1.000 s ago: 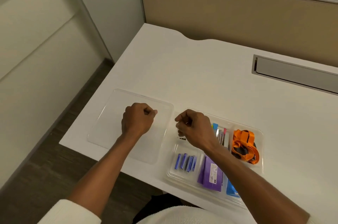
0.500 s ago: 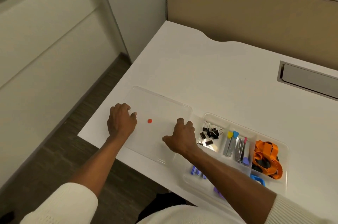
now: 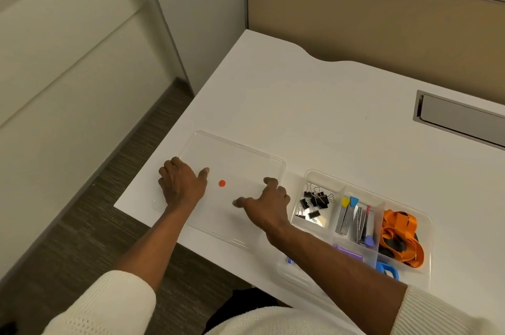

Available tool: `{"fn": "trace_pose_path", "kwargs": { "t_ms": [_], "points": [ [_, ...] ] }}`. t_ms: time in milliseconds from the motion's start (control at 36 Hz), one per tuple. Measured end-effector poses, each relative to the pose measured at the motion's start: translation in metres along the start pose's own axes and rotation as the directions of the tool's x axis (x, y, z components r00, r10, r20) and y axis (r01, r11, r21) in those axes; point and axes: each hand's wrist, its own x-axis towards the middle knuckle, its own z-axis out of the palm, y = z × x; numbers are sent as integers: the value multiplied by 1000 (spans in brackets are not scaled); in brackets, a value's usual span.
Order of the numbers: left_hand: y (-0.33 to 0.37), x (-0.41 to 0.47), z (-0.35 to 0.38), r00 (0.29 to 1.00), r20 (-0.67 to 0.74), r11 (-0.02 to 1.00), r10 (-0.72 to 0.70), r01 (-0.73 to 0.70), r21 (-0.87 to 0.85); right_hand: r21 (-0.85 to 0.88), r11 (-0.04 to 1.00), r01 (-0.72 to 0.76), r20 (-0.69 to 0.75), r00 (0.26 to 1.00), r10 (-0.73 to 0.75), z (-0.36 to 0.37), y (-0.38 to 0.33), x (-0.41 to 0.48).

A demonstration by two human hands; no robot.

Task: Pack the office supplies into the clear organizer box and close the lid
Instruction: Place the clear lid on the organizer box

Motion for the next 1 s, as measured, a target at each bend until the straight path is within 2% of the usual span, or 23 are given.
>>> {"fn": "trace_pose_path", "kwargs": {
  "t_ms": [167,417,528,667,778,1000],
  "points": [
    [4,6,-8,988,40,987,-149,151,-50,271,958,-92,-32,994,105,-10,-14,1],
    [1,5,-30,986,-66,987,-150,145,-67,397,918,11,-39,999,5,-25,-20,-20],
    [7,1,-42,975,-176,991,-134,127,-51,394,912,114,-90,992,-85,-38,-22,-36],
    [23,-7,-53,974,-186,989,-129,112,-99,358,908,217,-183,970,-159,-60,-20,-48],
    [49,-33,-54,989,-130,993,-69,55,-106,220,939,264,-292,936,-195,-87,-5,-56],
    [98,-100,-26,992,51,979,119,-109,-172,85,979,188,-464,877,-128,-149,63,-71]
  ]
}}
